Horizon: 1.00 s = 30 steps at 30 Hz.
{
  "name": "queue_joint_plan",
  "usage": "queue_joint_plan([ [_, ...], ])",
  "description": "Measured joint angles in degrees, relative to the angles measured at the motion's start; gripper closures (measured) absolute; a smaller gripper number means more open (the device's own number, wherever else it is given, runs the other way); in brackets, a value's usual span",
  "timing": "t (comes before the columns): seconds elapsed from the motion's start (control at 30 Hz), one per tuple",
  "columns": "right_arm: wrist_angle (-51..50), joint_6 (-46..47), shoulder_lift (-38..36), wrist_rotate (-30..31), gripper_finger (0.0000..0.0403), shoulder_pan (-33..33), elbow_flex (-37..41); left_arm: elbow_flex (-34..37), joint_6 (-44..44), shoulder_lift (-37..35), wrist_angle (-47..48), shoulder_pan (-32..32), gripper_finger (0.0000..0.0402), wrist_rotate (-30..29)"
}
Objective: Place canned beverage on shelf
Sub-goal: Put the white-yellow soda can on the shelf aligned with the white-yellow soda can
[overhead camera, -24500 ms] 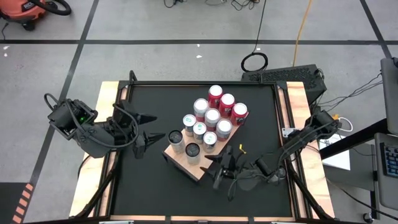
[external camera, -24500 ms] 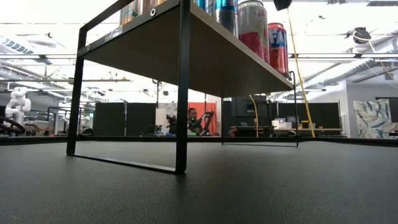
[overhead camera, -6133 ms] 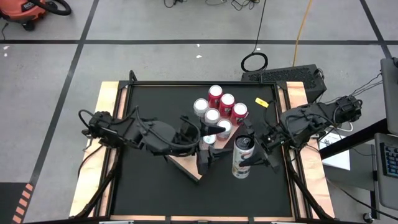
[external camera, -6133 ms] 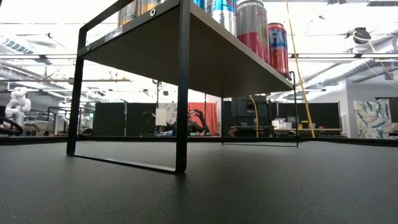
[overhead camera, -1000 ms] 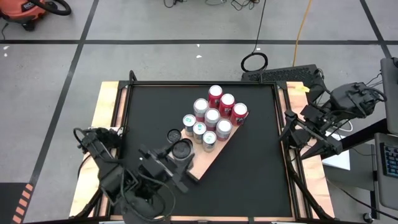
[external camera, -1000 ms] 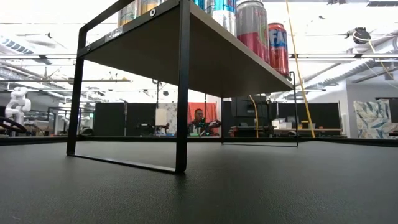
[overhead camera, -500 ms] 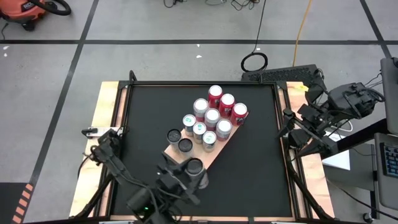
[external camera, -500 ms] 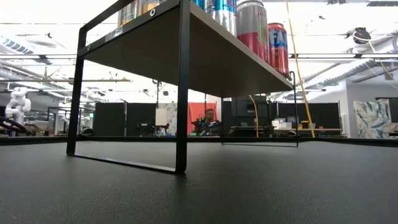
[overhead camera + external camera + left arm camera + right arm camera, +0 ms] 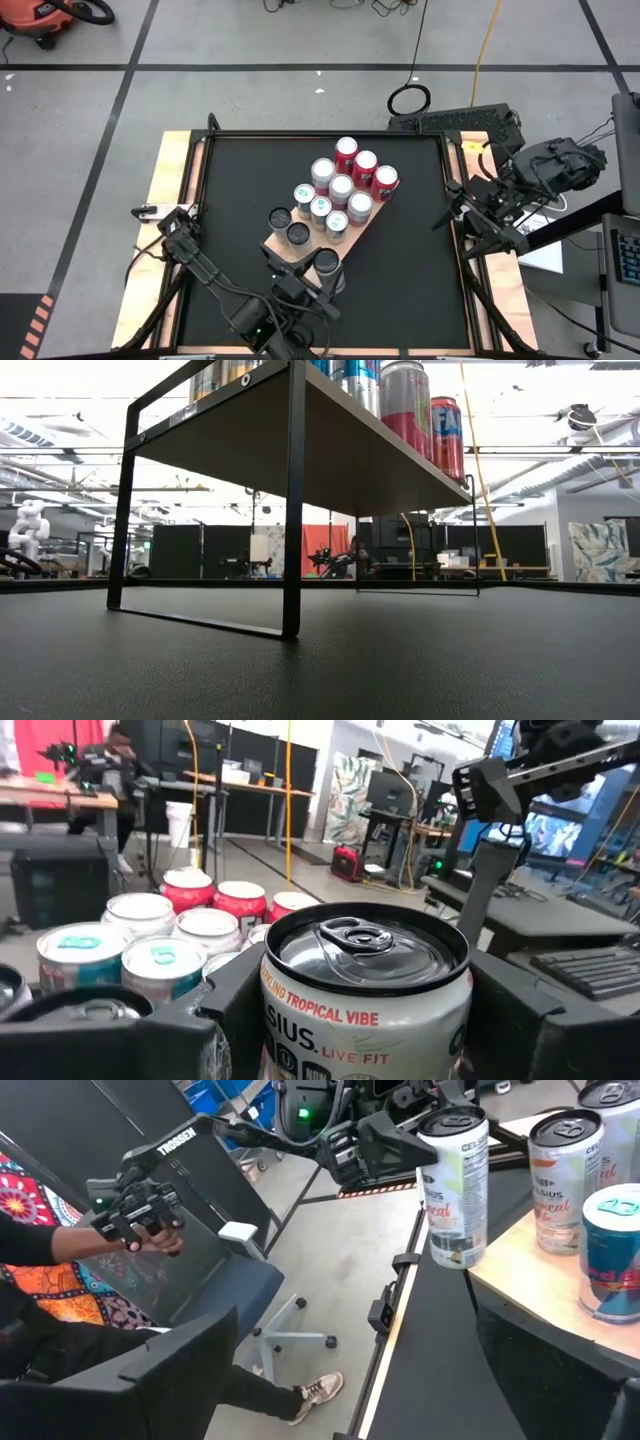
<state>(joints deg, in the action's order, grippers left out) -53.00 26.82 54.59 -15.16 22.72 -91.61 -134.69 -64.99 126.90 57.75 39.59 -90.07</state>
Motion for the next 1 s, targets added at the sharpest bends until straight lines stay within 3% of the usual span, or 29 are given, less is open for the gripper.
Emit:
queue_joint_plan([
  [0.3, 0.0, 0.0, -0.3, -0.1, 0.0014, 0.0, 0.0, 0.0, 1.7, 0.0, 1.4, -0.7, 0.0157, 0.0],
  [0.53, 0.0, -0.5, -0.3, -0.2, 0.0014, 0.0, 0.0, 0.0, 8.3, 0.0, 1.1, -1.2, 0.0142, 0.3],
  [0.7, 0.0, -0.7, -0.3, -0.2, 0.0014, 0.0, 0.0, 0.0, 8.1, 0.0, -0.4, -1.7, 0.0139, 2.3],
  [0.9, 0.0, -1.1, -0.3, -0.2, 0.0014, 0.0, 0.0, 0.7, 6.6, 0.4, 0.9, -1.4, 0.0146, 0.2],
  [1.0, 0.0, -1.1, -0.3, -0.2, 0.0014, 0.0, 0.0, 2.5, 2.0, 0.5, 1.6, -1.0, 0.0147, 0.2],
])
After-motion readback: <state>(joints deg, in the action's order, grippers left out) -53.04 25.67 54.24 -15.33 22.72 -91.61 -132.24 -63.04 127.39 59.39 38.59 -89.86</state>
